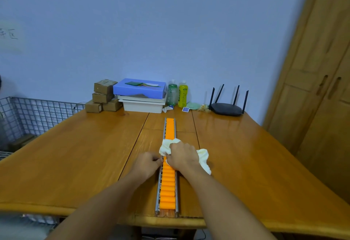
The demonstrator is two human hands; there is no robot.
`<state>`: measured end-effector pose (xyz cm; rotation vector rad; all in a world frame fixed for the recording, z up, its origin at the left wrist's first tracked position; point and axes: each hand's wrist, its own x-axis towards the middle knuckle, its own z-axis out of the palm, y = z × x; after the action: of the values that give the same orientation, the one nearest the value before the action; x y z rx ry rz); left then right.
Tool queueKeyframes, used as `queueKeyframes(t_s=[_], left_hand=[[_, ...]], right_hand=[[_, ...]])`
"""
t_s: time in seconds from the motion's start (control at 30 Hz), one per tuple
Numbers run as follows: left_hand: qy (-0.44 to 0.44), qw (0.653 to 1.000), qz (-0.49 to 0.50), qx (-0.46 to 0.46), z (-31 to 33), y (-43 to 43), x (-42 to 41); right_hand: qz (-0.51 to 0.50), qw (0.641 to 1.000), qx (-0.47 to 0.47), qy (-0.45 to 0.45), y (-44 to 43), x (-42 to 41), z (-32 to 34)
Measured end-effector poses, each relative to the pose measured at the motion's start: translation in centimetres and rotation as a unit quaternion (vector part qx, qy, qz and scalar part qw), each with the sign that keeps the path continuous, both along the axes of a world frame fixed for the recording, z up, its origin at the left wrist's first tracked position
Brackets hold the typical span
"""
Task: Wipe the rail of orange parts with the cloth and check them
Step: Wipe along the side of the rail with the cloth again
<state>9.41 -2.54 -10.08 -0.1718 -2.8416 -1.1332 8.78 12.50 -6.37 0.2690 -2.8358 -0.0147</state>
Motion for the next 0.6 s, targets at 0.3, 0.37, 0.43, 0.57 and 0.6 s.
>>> queueKeyframes(t_s=[0.3, 0.37, 0.43, 0.57, 0.6], left_hand=[[-0.009, 1.000, 0.008, -0.006, 0.4, 0.4, 1.1], [-0.012, 1.000, 0.013, -0.006, 0.3, 0.4, 1.2], [-0.011, 1.000, 0.015, -0.014, 0.4, 0.4, 1.5], [-0.009, 0.999, 0.016, -0.029, 0.4, 0.4, 2.2], [-0.008, 0.999, 0.017, -0.031, 0.4, 0.4, 2.5]], right_hand=[[-0.034, 0.999, 0.020, 0.000, 3.0, 1.8, 0.7], [-0.036, 0.999, 0.016, 0.012, 3.4, 2.3, 1.0], [-0.031, 0.999, 0.004, 0.033, 3.3, 2.7, 1.6], [-0.018, 0.998, -0.005, 0.060, 2.0, 3.3, 3.0], [-0.012, 0.998, -0.005, 0.064, 1.5, 3.5, 3.2]])
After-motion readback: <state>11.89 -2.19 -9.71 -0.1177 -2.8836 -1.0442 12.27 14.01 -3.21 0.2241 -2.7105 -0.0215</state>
